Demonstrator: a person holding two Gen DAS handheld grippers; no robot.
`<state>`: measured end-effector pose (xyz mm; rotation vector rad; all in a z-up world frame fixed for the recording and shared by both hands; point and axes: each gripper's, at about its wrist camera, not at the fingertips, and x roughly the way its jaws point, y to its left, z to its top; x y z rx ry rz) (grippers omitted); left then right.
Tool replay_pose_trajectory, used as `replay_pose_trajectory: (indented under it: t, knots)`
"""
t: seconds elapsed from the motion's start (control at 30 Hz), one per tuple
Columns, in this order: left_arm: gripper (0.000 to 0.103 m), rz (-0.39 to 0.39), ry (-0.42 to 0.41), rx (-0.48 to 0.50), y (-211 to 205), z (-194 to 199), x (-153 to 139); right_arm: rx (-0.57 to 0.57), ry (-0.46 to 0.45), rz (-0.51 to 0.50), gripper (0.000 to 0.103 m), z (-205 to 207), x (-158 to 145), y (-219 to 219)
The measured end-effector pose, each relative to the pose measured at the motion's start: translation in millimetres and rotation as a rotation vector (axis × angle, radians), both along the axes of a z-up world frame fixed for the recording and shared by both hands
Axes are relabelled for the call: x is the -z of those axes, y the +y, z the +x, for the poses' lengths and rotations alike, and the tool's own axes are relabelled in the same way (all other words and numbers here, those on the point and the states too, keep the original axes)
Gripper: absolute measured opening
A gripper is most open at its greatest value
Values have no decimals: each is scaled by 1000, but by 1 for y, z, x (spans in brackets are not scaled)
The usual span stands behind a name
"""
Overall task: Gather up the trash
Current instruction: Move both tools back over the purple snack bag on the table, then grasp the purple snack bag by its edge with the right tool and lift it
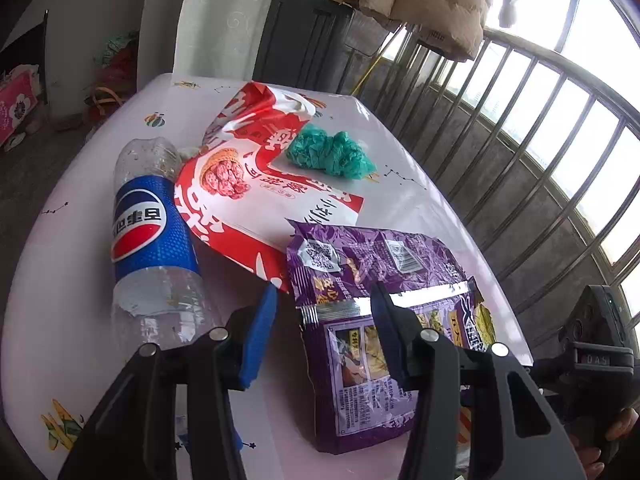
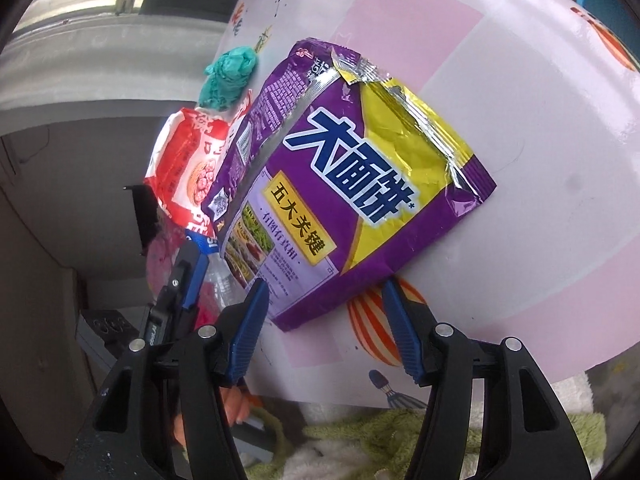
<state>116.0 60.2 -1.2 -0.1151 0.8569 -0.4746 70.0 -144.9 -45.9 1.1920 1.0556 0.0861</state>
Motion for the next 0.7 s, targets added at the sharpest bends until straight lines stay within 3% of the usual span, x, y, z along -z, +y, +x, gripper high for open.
replay_pose_trajectory:
  t: [0.33, 0.53, 0.7]
  knots:
    - [47, 25, 54, 73, -18, -8, 16, 99, -9, 106, 60, 3, 8, 10]
    - [46, 12, 112, 118, -26, -12, 27, 151, 6, 126, 40, 4, 13, 3]
    - [45, 5, 139, 131, -29, -15, 31, 168, 2, 135, 15, 4, 19, -4]
